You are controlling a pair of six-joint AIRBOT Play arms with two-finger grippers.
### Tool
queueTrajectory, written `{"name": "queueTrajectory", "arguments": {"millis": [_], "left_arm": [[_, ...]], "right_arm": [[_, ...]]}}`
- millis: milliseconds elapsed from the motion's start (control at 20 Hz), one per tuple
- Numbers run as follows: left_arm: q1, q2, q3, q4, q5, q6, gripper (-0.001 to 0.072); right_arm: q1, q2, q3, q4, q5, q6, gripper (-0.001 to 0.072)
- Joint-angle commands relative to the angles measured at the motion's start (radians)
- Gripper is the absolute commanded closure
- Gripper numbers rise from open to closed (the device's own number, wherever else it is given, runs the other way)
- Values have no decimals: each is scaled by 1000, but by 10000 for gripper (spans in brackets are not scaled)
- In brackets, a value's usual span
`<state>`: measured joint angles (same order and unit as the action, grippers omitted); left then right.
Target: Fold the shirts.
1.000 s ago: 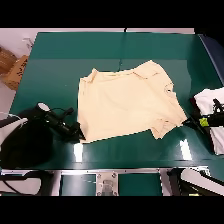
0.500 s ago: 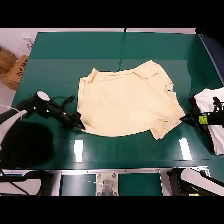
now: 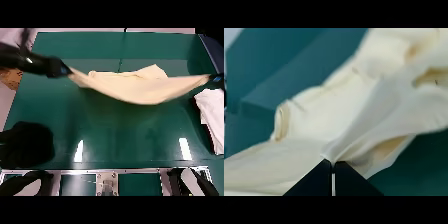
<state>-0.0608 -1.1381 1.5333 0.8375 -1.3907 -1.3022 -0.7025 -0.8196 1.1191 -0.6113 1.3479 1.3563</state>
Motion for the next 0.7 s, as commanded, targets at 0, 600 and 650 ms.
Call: {"name": "queueTrajectory", "arguments": {"millis": [0, 600, 650], "left_arm": [[0, 111, 322, 26, 66, -33, 682], [0, 251, 507, 400, 163, -164, 681], [0, 251, 444, 402, 164, -164, 681]], "right_arm": [[-46, 149, 274, 95, -37, 39, 693], [-99, 200, 610, -200, -224, 200, 692], [-99, 196, 550, -180, -225, 199, 692]]}}
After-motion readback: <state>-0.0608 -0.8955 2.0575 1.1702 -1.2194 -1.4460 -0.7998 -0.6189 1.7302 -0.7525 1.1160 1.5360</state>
